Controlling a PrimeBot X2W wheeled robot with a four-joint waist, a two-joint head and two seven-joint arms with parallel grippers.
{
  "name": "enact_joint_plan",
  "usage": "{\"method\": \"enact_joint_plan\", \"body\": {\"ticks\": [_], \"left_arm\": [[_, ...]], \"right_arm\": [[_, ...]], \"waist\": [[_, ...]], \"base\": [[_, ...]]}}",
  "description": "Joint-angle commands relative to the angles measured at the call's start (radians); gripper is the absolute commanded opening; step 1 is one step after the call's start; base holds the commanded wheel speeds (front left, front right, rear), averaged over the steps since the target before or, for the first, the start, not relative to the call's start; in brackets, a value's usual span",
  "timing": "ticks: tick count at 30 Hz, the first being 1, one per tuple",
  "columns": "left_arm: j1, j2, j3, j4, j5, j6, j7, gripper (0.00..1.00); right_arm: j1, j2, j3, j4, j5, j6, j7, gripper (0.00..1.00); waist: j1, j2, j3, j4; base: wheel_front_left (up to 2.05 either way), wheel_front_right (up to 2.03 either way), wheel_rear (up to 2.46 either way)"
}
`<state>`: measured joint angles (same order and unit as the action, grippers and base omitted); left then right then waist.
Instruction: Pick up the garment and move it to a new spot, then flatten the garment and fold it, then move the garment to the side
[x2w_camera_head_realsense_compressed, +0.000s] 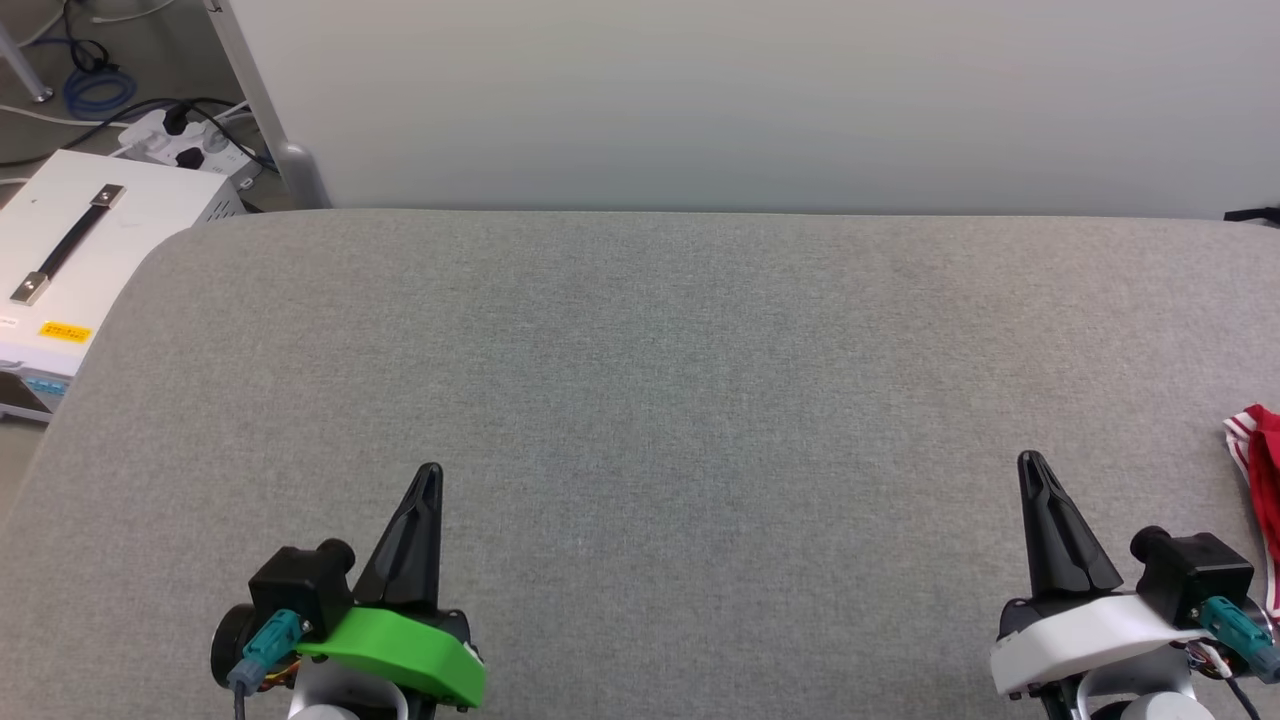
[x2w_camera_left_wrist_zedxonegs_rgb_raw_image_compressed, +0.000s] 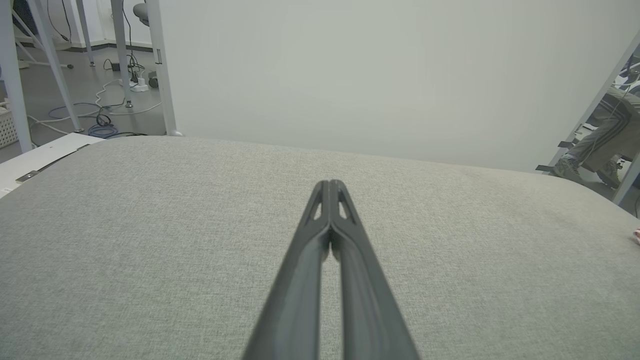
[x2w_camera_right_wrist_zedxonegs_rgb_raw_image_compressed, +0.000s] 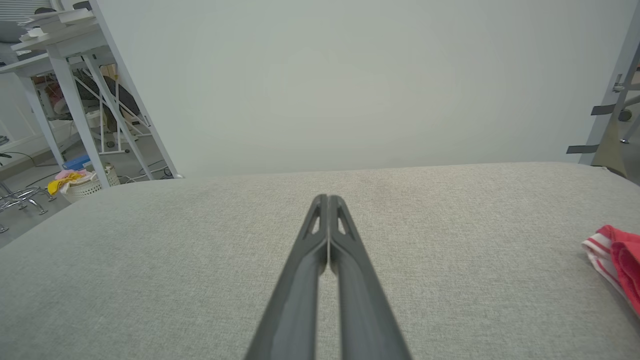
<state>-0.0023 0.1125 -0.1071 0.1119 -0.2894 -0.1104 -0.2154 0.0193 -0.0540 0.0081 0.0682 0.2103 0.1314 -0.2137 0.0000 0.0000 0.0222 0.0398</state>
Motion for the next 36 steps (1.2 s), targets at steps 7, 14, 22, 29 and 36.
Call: {"method": "enact_joint_plan", "body": {"ticks": [7,14,22,29,36], "left_arm": [[0.001,-0.01,0.012,-0.013,0.029,0.011,0.017,0.0],[0.001,-0.016,0.021,-0.023,0.055,0.021,0.038,0.0],[0.001,-0.02,0.029,-0.031,0.076,0.029,0.053,0.0],[0.001,-0.024,0.036,-0.038,0.095,0.036,0.068,0.0],[0.001,-0.027,0.042,-0.045,0.113,0.043,0.082,0.0]], "right_arm": [[-0.004,0.001,-0.001,-0.01,-0.023,0.0,0.019,0.0],[-0.006,0.001,-0.002,-0.016,-0.042,0.0,0.038,0.0],[-0.007,0.001,-0.002,-0.021,-0.057,0.0,0.054,0.0],[-0.008,0.002,-0.003,-0.025,-0.071,0.0,0.068,0.0],[-0.009,0.002,-0.003,-0.029,-0.084,0.0,0.082,0.0]], "waist": [[0.0,0.0,-0.002,-0.003],[0.0,0.0,-0.004,-0.007],[0.0,0.0,-0.005,-0.009],[0.0,0.0,-0.007,-0.012],[0.0,0.0,-0.008,-0.015]], "base": [[0.0,0.0,0.0],[0.0,0.0,0.0],[0.0,0.0,0.0],[0.0,0.0,0.0],[0.0,0.0,0.0]]}}
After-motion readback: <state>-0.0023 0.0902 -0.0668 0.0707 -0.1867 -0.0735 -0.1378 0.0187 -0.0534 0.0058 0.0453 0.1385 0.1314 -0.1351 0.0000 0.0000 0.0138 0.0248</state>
